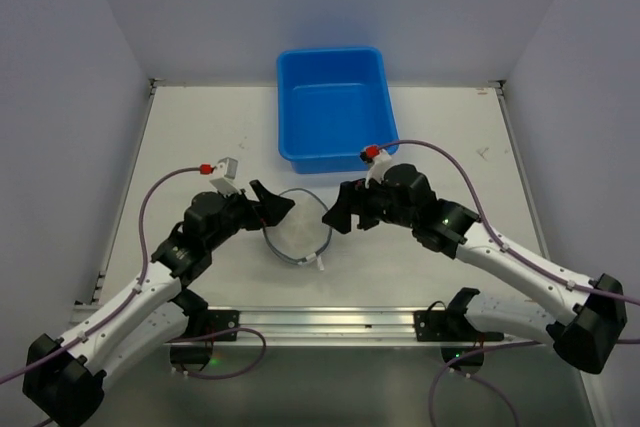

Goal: Unzip the laundry bag and remove the bra

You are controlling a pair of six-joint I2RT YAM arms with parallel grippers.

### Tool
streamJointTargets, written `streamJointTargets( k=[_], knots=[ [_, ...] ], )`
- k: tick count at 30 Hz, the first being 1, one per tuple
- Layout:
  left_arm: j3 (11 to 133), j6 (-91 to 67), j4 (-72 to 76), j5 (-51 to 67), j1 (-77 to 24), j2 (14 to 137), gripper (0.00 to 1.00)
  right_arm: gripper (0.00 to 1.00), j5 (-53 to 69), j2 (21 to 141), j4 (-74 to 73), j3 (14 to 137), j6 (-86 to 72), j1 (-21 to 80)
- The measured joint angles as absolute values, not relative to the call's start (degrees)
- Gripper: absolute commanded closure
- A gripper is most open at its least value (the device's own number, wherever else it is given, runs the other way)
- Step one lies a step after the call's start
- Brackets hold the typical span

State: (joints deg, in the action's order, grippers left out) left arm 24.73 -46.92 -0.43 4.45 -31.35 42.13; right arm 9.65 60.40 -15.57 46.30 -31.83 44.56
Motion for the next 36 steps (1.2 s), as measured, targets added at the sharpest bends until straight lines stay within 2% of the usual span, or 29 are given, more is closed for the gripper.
streamJointTargets(
  k=[4,9,14,16,19,20,24,25,27,28,29,30,36],
  knots=[
    [24.7,-46.2,-0.1,5.4,-31.4,42.0,0.05,0.14,6.7,63.3,-14.4,52.4,-31.2,49.2],
    [24.3,-45.8,-0.6,5.7,-31.4,40.8,0.05,0.08,4.1,70.2,-11.4,54.9,-29.8,49.3],
    [24.0,-45.3,-0.6,5.3,-31.4,38.6,0.05,0.1,7.1,77.8,-9.7,55.4,-27.1,45.9],
    [24.0,-45.2,-0.6,5.3,-31.4,38.5,0.05,0.15,9.9,79.5,-8.3,55.0,-26.0,43.7],
    [23.7,-45.2,-0.6,5.2,-31.4,38.5,0.05,0.25,14.0,80.8,-6.2,54.8,-24.3,41.5],
    [23.6,-45.2,-0.6,5.2,-31.4,38.6,0.05,0.34,15.6,81.4,-5.4,54.8,-23.8,41.3],
    [23.5,-45.2,-0.8,5.1,-31.4,38.8,0.06,0.55,21.6,84.4,-2.9,54.8,-22.1,41.2],
    [23.5,-45.2,-0.8,5.1,-31.4,38.8,0.06,0.64,22.8,85.1,-2.1,54.6,-22.0,41.2],
    [23.5,-45.2,-0.8,5.1,-31.4,38.9,0.06,0.76,24.3,85.9,-1.3,54.1,-21.6,41.2],
    [23.5,-45.2,-0.8,4.9,-31.4,38.9,0.06,0.9,24.9,86.0,-1.2,53.8,-21.6,41.2],
    [23.5,-45.2,-0.8,4.8,-31.4,39.0,0.06,0.97,25.1,86.0,-1.1,53.5,-21.3,41.2],
    [23.5,-45.2,-0.8,4.6,-31.4,39.2,0.06,1.0,25.1,86.0,-0.9,53.3,-21.2,41.2],
    [24.4,-45.2,-1.6,2.9,-31.4,42.8,0.07,1.0,19.6,83.4,-0.8,52.0,-21.4,41.3]
  ],
)
